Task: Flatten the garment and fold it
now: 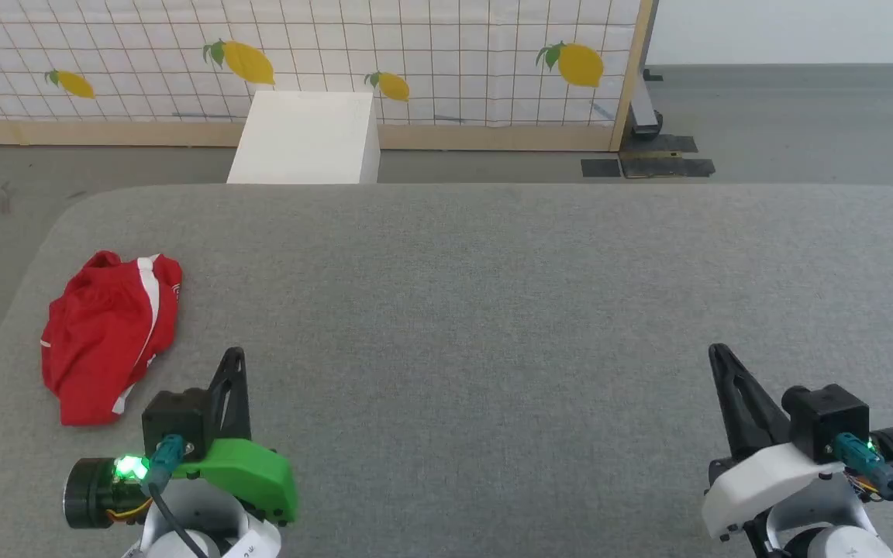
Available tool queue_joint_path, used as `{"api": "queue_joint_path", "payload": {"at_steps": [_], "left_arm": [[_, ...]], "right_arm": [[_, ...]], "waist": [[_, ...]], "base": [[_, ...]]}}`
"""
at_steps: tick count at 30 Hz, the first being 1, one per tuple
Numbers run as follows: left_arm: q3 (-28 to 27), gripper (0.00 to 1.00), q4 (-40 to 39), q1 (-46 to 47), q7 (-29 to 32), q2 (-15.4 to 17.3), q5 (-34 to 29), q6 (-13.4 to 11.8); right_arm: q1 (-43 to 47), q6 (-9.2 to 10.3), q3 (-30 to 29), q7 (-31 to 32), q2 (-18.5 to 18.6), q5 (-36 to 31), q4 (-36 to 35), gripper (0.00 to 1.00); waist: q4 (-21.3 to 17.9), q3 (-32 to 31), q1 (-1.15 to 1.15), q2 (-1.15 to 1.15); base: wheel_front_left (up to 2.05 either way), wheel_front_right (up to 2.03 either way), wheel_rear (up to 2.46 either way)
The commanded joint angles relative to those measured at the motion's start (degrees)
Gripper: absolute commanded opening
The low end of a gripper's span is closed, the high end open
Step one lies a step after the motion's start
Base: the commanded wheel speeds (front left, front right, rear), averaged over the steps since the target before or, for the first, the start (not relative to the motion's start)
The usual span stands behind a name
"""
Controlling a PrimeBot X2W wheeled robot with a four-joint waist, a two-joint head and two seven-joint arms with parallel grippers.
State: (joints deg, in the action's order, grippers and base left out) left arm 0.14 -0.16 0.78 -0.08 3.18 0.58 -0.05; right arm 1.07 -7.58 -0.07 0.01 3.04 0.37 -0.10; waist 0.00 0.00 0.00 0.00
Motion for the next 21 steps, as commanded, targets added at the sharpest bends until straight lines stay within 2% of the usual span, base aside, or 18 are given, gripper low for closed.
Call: {"api": "queue_joint_path", "payload": {"at_steps": [1,21], "left_arm": [[-0.1,0.0,0.2,-0.8,0.1,-0.3,-0.6,0.0],[-0.1,0.0,0.2,-0.8,0.1,-0.3,-0.6,0.0]], "right_arm": [[-1.1,0.09,0.1,0.0,-0.2,-0.4,0.1,0.0],[-1.1,0.09,0.1,0.0,-0.2,-0.4,0.1,0.0]], "waist": [[0.0,0.0,0.0,0.0],[0.0,0.0,0.0,0.0]], "base": [[0.0,0.0,0.0],[0.0,0.0,0.0]]}}
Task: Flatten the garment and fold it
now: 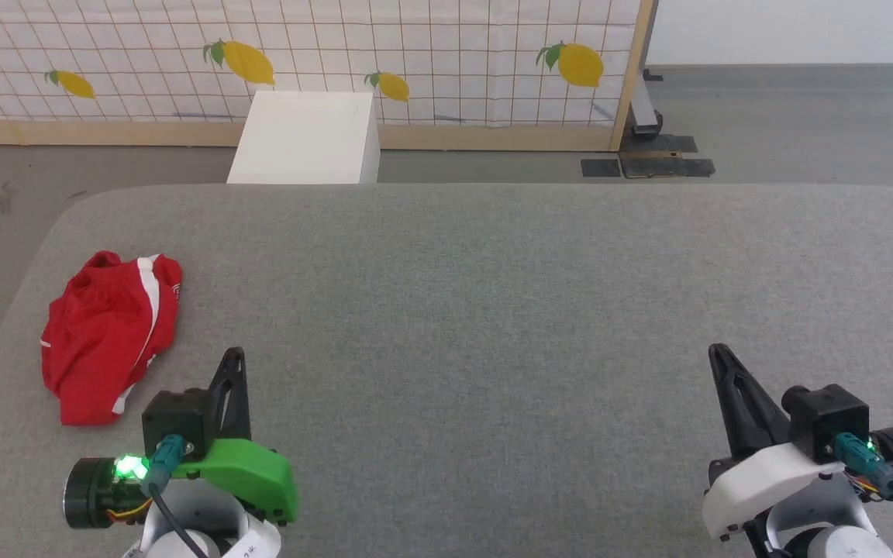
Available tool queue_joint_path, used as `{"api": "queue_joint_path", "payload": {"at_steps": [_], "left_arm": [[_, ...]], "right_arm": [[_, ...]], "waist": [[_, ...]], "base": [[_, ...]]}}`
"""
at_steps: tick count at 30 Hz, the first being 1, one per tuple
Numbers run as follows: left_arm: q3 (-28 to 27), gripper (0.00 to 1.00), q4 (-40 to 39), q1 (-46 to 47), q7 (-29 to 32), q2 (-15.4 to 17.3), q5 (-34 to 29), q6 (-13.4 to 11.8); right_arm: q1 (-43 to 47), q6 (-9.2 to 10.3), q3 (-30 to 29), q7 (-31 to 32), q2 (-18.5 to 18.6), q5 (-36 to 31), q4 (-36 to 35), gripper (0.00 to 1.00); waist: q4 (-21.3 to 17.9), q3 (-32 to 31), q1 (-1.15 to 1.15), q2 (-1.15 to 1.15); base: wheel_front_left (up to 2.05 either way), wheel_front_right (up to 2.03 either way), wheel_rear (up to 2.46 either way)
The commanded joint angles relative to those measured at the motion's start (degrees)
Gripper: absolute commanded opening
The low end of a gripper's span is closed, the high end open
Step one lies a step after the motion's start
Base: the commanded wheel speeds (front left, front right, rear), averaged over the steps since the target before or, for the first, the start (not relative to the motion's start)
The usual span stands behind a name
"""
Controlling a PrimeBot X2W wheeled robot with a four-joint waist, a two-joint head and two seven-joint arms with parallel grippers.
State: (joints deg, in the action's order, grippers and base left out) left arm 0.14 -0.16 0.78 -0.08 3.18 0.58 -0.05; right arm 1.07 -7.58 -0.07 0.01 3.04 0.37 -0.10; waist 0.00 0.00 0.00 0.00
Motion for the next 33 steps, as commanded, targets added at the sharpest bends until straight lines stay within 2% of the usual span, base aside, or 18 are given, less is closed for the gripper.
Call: {"api": "queue_joint_path", "payload": {"at_steps": [1,22,23,24,25,33], "left_arm": [[-0.1,0.0,0.2,-0.8,0.1,-0.3,-0.6,0.0],[-0.1,0.0,0.2,-0.8,0.1,-0.3,-0.6,0.0],[0.0,1.0,0.0,0.0,0.0,0.0,0.0,0.0],[0.1,0.0,0.0,0.0,0.0,0.0,0.0,0.0],[0.1,1.0,0.0,0.0,0.0,0.0,0.0,0.0],[0.1,1.0,0.0,0.0,0.0,0.0,0.0,0.0]], "right_arm": [[-1.1,0.09,0.1,0.0,-0.2,-0.4,0.1,0.0],[-1.1,0.09,0.1,0.0,-0.2,-0.4,0.1,0.0],[0.0,0.0,0.0,0.0,0.0,0.0,0.0,1.0],[0.0,0.0,0.0,0.0,0.0,0.0,0.0,0.0],[0.0,0.0,0.0,0.0,0.0,0.0,0.0,1.0],[0.0,0.0,-0.1,0.0,0.1,0.0,0.1,1.0]], "waist": [[0.0,0.0,0.0,0.0],[0.0,0.0,0.0,0.0],[0.0,0.0,0.0,0.0],[0.0,0.0,0.0,0.0],[0.0,0.0,0.0,0.0],[0.0,0.0,0.0,0.0]], "base": [[0.0,0.0,0.0],[0.0,0.0,0.0],[0.0,0.0,0.0],[0.0,0.0,0.0],[0.0,0.0,0.0],[0.0,0.0,0.0]]}}
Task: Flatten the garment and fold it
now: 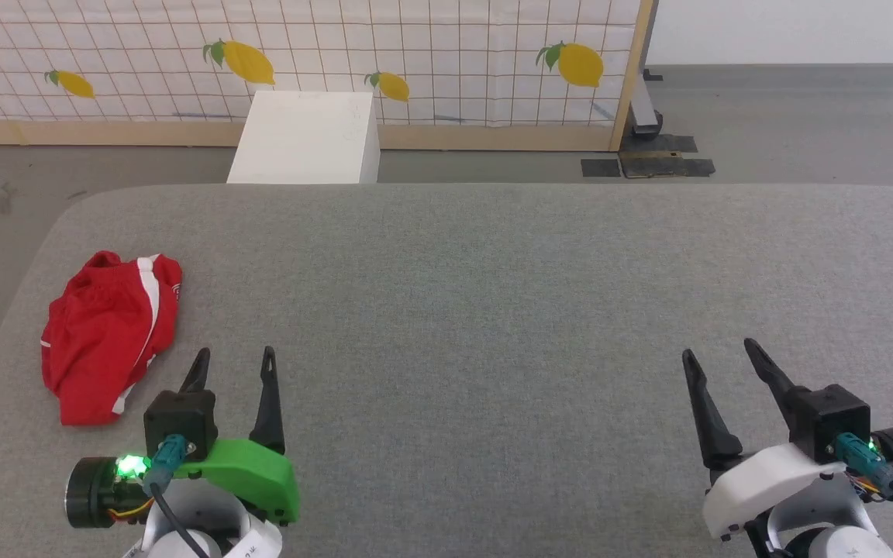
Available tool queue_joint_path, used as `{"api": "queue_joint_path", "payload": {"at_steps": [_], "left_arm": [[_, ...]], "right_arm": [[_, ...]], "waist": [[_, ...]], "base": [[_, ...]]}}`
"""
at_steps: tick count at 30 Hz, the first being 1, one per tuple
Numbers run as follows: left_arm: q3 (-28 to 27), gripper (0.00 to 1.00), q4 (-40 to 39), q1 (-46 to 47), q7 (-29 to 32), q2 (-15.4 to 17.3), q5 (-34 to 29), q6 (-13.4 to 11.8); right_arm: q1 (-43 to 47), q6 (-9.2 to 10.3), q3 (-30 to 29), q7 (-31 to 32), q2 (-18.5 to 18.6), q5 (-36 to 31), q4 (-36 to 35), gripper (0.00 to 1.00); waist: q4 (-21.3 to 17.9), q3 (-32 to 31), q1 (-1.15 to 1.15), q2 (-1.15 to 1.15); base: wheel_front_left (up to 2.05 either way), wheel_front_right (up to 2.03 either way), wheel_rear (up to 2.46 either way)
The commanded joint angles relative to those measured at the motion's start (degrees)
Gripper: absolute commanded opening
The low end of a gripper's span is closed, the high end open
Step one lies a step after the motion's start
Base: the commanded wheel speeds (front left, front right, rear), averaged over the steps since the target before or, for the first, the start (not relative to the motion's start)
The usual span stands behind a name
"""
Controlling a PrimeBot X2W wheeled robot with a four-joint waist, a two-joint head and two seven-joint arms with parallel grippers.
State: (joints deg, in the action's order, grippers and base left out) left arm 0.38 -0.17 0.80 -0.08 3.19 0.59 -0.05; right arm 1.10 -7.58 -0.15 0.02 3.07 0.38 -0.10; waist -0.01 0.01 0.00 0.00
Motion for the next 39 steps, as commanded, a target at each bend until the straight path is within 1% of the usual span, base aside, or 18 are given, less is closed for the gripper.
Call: {"api": "queue_joint_path", "payload": {"at_steps": [1,18,32,39], "left_arm": [[-0.1,1.0,0.0,0.0,0.0,0.0,0.0,0.0],[0.1,1.0,0.0,-0.1,0.2,0.3,0.4,0.2],[0.4,1.0,-0.3,-0.1,-0.1,0.7,0.7,0.2],[0.8,1.0,-0.3,-0.1,-0.2,0.9,1.0,0.2]], "right_arm": [[-0.1,0.01,-0.1,0.0,0.0,0.0,0.1,1.0],[-0.5,0.02,0.4,-0.8,0.2,0.8,0.0,1.0],[-0.7,0.03,-0.4,-0.8,0.0,4.8,0.2,1.0],[-0.9,0.03,-0.2,-1.1,-0.1,5.0,-0.2,1.0]], "waist": [[0.0,0.0,0.0,0.0],[0.0,0.1,0.0,0.0],[-0.2,0.2,0.0,0.0],[-0.2,0.3,0.0,0.0]], "base": [[0.0,0.0,0.0],[0.0,0.0,0.0],[0.0,0.0,0.0],[0.0,0.0,0.0]]}}
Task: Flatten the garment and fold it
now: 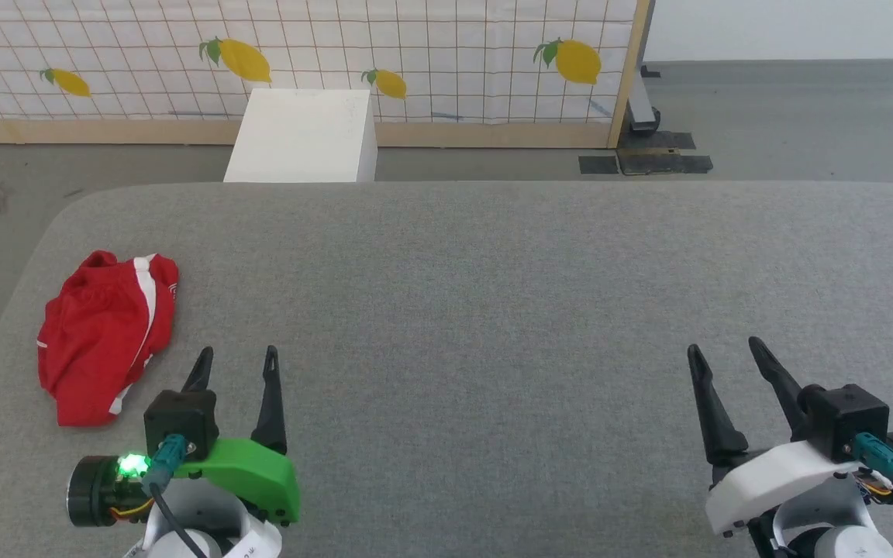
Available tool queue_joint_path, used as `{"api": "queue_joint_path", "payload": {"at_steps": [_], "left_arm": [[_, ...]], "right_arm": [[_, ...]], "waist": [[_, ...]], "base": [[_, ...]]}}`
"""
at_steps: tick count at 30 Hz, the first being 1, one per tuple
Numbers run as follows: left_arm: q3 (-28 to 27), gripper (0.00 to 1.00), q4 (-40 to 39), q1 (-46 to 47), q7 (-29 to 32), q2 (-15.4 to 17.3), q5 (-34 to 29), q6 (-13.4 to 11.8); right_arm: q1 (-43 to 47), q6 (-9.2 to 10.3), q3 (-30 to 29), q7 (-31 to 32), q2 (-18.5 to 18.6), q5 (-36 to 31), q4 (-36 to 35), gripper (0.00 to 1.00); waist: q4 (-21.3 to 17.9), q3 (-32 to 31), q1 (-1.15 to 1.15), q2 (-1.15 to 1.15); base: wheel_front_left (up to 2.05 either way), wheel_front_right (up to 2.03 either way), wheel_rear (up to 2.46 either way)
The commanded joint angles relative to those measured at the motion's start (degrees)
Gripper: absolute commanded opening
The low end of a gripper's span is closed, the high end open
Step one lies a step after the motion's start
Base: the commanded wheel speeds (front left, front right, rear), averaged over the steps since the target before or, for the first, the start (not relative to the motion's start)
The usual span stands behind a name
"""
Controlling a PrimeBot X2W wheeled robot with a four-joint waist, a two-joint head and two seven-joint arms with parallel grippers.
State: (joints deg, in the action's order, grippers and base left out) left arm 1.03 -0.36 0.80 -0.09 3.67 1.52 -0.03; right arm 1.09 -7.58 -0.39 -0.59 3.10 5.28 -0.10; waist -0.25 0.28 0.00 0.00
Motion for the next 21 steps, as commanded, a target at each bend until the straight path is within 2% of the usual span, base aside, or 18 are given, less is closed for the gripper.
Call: {"api": "queue_joint_path", "payload": {"at_steps": [1,21], "left_arm": [[0.1,1.0,-0.1,-0.1,-0.2,0.5,0.1,0.1],[2.2,1.0,0.2,-0.5,0.7,1.7,0.3,0.8]], "right_arm": [[-0.9,0.03,0.1,-0.5,-0.1,-0.1,-0.3,1.0],[-0.9,0.05,0.7,-0.4,0.2,-1.0,-0.5,1.0]], "waist": [[0.0,0.0,0.0,0.0],[-0.2,-0.1,0.0,0.0]], "base": [[0.0,0.0,0.0],[0.0,0.0,0.0]]}}
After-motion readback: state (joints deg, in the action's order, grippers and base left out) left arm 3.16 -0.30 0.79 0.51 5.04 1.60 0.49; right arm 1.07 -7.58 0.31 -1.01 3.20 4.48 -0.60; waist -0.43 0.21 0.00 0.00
